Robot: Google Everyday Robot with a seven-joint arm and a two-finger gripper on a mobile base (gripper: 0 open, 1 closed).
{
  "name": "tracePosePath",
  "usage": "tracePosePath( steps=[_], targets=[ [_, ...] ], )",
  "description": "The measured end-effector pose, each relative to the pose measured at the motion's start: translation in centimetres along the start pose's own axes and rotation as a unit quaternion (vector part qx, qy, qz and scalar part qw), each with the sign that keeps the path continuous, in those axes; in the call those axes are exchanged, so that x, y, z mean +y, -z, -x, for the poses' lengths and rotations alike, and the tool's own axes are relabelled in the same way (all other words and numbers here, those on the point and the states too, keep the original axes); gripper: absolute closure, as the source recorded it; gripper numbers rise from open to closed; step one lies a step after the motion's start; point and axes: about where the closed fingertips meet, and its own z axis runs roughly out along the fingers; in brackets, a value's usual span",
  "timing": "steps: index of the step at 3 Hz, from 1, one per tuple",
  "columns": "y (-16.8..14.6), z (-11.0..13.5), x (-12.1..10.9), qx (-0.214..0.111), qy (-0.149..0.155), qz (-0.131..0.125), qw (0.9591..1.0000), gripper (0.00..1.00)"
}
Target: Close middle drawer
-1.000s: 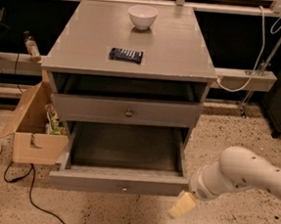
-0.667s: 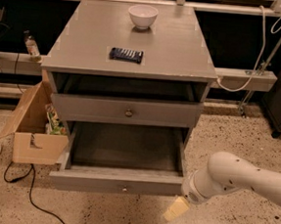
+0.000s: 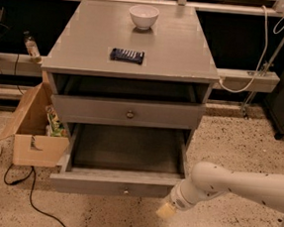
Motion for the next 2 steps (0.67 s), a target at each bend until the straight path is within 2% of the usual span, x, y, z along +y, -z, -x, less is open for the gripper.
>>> tracePosePath(
  steps=[1,2],
  targets=[
    [-2.3,0.6,-2.4,-0.003,-0.006,-0.031,0.9995,0.73],
    [-3.6,1.5,-6.2,-0.02,-0.013,-0.074,0.997,0.96]
  ],
)
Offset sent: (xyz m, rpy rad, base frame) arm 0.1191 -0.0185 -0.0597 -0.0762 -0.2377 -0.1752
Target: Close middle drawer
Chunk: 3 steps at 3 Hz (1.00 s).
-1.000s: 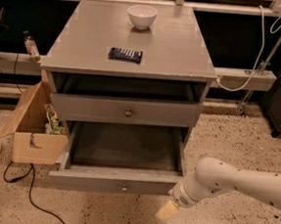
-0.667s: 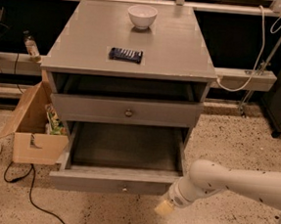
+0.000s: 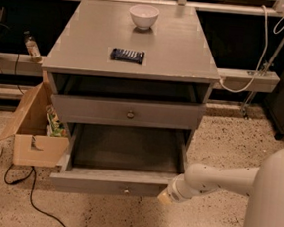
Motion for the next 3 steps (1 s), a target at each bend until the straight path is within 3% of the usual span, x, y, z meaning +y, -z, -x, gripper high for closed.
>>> tracePosePath(
  steps=[2,3],
  targets=[
    [-0.14,0.17,-0.34,-0.003,0.005,-0.008,0.9999,1.0],
    [-0.19,0.6,-0.85,-0.009,0.025,-0.023,0.9994,1.0]
  ],
)
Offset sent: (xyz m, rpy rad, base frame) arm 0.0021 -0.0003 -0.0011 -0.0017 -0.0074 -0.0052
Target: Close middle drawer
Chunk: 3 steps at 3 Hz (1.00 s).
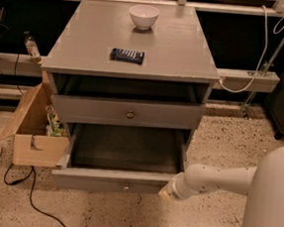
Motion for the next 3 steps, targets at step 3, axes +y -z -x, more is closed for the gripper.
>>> tracePosePath(
  steps=[3],
  targets=[
    [0.2,2.5,-4.2,-0.068,0.113,-0.048,0.9901,1.0]
  ],
)
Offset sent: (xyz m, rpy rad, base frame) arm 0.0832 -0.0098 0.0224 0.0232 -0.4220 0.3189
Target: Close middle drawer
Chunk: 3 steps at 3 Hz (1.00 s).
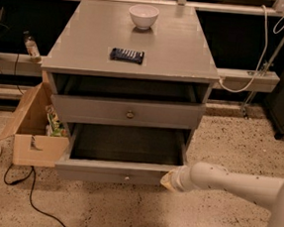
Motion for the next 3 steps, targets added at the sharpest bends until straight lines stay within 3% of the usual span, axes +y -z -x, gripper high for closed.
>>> tracePosePath(
  steps=[1,2,3],
  targets=[
    [-0.2,0.6,-2.6,-0.048,0.024,-0.026,0.9982,1.0],
    [-0.2,1.0,-3.8,-0.07,0.035,-0.033,0.9964,1.0],
    [-0.9,2.5,-6.6,-0.163,0.042,-0.03,0.9852,1.0]
  ],
)
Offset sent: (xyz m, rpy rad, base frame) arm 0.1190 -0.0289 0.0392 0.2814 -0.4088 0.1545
